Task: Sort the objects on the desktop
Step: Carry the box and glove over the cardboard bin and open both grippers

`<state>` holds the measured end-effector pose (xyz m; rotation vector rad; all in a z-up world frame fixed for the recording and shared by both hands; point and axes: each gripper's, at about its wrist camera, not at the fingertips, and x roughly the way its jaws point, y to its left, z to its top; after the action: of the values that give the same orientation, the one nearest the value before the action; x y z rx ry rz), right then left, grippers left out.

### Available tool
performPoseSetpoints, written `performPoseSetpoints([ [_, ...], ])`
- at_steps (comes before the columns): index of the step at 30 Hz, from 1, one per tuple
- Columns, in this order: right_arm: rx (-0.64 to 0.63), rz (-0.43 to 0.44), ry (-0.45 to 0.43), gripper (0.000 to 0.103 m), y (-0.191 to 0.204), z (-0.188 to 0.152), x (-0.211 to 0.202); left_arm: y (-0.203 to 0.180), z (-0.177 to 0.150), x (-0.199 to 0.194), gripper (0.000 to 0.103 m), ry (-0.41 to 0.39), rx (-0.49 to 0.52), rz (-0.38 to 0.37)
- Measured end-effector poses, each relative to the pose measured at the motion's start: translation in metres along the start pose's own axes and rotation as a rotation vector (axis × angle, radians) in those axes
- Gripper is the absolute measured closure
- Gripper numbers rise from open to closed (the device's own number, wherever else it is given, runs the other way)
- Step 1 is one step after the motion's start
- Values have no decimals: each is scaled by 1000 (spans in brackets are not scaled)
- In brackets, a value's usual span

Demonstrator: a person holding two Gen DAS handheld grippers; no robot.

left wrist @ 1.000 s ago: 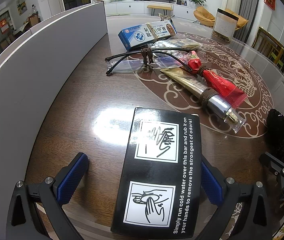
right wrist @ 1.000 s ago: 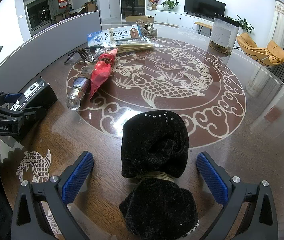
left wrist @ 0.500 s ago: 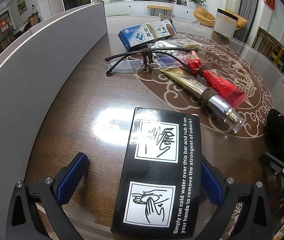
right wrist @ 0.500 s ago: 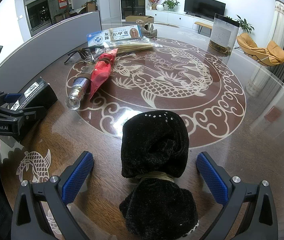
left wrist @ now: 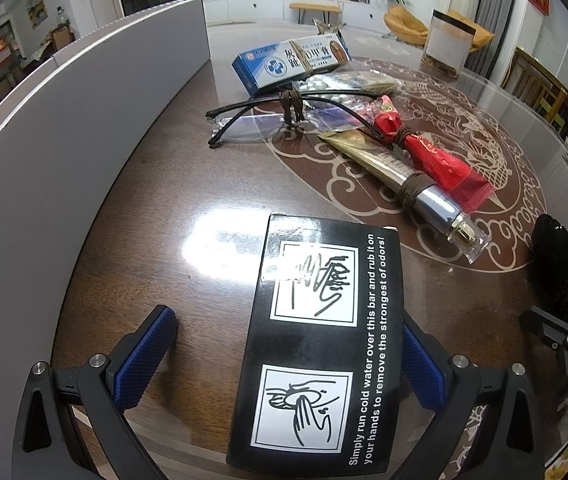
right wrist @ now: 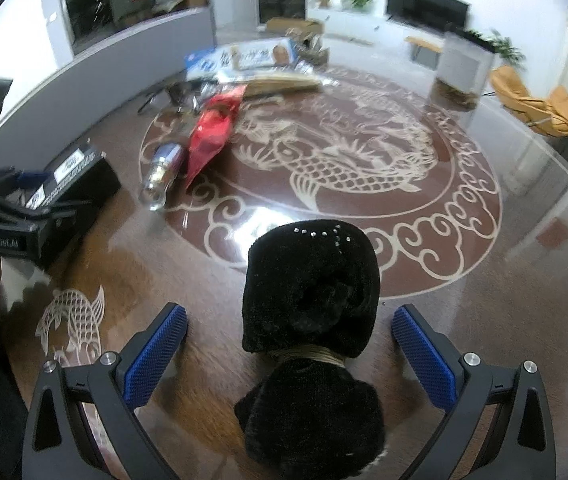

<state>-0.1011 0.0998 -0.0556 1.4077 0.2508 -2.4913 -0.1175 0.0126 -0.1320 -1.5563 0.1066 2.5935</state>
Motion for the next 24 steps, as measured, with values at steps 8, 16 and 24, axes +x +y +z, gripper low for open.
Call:
performPoseSetpoints([
  [8, 12, -2, 36, 69, -10, 5, -17, -2, -1, -13, 45, -38, 33, -62],
  [16, 121, 97, -64, 69, 2, -5, -64, 22, -17, -77, 45, -157, -94, -193],
  [24, 20, 198, -164, 69, 54, 58, -98, 99, -3, -167, 45, -266, -185, -182],
])
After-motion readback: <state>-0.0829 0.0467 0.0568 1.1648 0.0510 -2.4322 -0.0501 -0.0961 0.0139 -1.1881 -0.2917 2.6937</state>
